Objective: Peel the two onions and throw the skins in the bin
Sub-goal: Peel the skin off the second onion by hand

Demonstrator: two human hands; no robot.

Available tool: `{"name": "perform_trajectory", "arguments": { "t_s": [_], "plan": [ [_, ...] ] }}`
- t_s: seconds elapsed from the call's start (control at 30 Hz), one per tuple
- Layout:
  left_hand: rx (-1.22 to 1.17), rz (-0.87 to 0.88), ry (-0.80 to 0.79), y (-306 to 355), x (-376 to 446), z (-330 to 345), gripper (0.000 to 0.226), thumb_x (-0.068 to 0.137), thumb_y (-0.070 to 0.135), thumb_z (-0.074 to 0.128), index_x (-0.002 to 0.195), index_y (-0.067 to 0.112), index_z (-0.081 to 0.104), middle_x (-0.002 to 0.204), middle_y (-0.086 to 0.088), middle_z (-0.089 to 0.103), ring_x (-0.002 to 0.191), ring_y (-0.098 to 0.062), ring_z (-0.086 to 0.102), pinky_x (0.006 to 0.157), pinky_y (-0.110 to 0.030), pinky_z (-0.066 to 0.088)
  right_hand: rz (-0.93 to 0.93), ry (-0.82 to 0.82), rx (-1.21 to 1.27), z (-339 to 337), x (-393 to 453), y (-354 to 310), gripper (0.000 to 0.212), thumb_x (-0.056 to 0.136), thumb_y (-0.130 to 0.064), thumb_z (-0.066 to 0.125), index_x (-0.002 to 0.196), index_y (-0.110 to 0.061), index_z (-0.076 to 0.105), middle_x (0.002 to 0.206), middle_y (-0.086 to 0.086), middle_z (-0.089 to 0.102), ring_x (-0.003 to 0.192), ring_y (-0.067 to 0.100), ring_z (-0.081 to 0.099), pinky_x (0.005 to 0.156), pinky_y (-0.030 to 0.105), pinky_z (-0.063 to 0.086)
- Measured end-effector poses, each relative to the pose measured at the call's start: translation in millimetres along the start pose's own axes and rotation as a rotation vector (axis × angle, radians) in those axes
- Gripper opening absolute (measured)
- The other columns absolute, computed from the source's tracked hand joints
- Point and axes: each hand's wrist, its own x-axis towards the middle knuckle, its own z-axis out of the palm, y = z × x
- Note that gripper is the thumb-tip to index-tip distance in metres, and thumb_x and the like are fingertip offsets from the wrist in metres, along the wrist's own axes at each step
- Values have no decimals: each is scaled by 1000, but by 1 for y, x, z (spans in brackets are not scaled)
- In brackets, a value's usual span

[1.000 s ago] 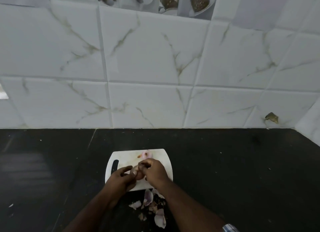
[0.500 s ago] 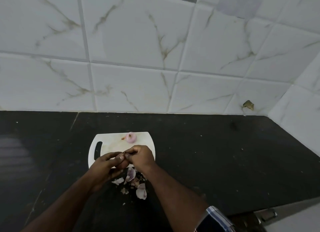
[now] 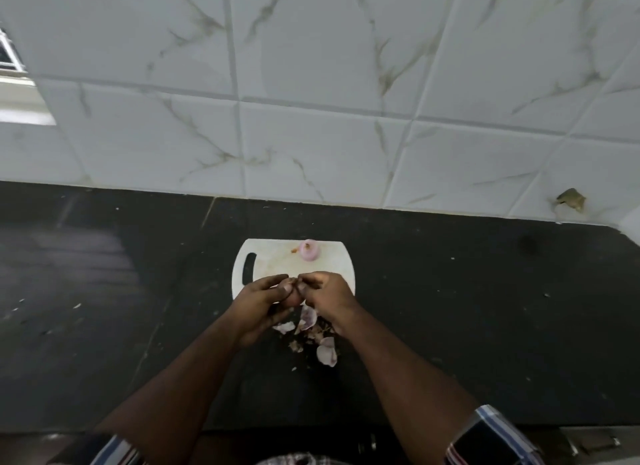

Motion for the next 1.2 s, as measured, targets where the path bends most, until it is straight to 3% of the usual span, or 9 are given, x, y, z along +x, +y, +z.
{"name": "perform_trajectory", "arguments": {
  "t_s": [0.1, 0.2, 0.3, 0.47, 0.6, 0.73, 1.03, 1.1, 1.2],
  "plan": [
    [-6, 1, -30, -1, -7, -2, 28, 96, 1, 59, 123, 7, 64, 107, -11, 73, 93, -20, 72, 76, -30, 60, -18, 18, 28, 3, -2, 5, 32, 83, -29, 73, 113, -17, 74, 107, 2, 77, 100, 18, 72, 94, 45, 57],
    [4, -3, -35, -5, -10, -3, 32, 92, -6, 61, 121, 7, 63, 107, -12, 74, 94, -22, 74, 80, -30, 61, -15, 58, 44, 3, -4, 10, 8, 81, -24, 75, 88, -26, 78, 89, 2, 78, 86, 22, 75, 83, 49, 61],
    [-6, -14, -14, -10, -11, -7, 42, 89, -8, 63, 129, 7, 60, 112, -15, 72, 99, -25, 72, 82, -31, 60, -8, 75, 60, 0, -9, 10, 20, 87, -10, 71, 75, -27, 76, 84, 4, 77, 83, 25, 75, 80, 50, 61],
    [38, -13, -15, -15, -16, -10, 41, 91, -4, 63, 128, 13, 60, 102, -5, 76, 90, -17, 74, 71, -25, 58, -41, -31, 126, -6, -27, 0, 17, 91, -16, 72, 107, -16, 75, 103, 2, 75, 94, 17, 73, 85, 37, 61],
    [36, -15, -41, -13, -16, -7, 39, 93, 0, 62, 129, 14, 61, 110, -5, 74, 97, -20, 72, 80, -31, 58, -81, 108, 33, -2, -28, -4, 12, 89, -8, 71, 86, -18, 75, 85, 0, 76, 82, 17, 72, 80, 37, 60],
    [-36, -28, -83, -9, -17, -7, 39, 93, 1, 60, 130, 13, 61, 118, -11, 71, 102, -29, 71, 84, -39, 60, -130, 190, -172, -4, -28, -5, 7, 93, -11, 64, 88, -13, 69, 83, -3, 70, 81, 17, 67, 75, 30, 53],
    [-282, -74, -107, -22, -15, -13, 40, 83, 3, 63, 123, 9, 60, 115, -17, 71, 96, -30, 73, 81, -39, 61, -10, 7, -401, -20, -28, 17, 9, 92, -12, 67, 98, -12, 73, 90, 0, 72, 64, 3, 61, 46, 5, 40],
    [-279, -76, -112, -21, -12, -14, 38, 82, 4, 63, 120, 8, 59, 114, -17, 71, 95, -30, 73, 84, -40, 61, -10, -60, -418, -24, -27, 17, 20, 90, -11, 68, 109, -13, 74, 106, 1, 75, 80, 8, 69, 58, 3, 44],
    [-252, -94, -121, -19, -7, -17, 42, 84, 8, 63, 126, 10, 58, 114, -14, 71, 96, -28, 72, 91, -42, 56, -80, -32, -306, -28, -24, 4, 33, 90, -22, 71, 123, -21, 70, 123, -4, 71, 111, 9, 66, 92, 21, 50]
  ]
}}
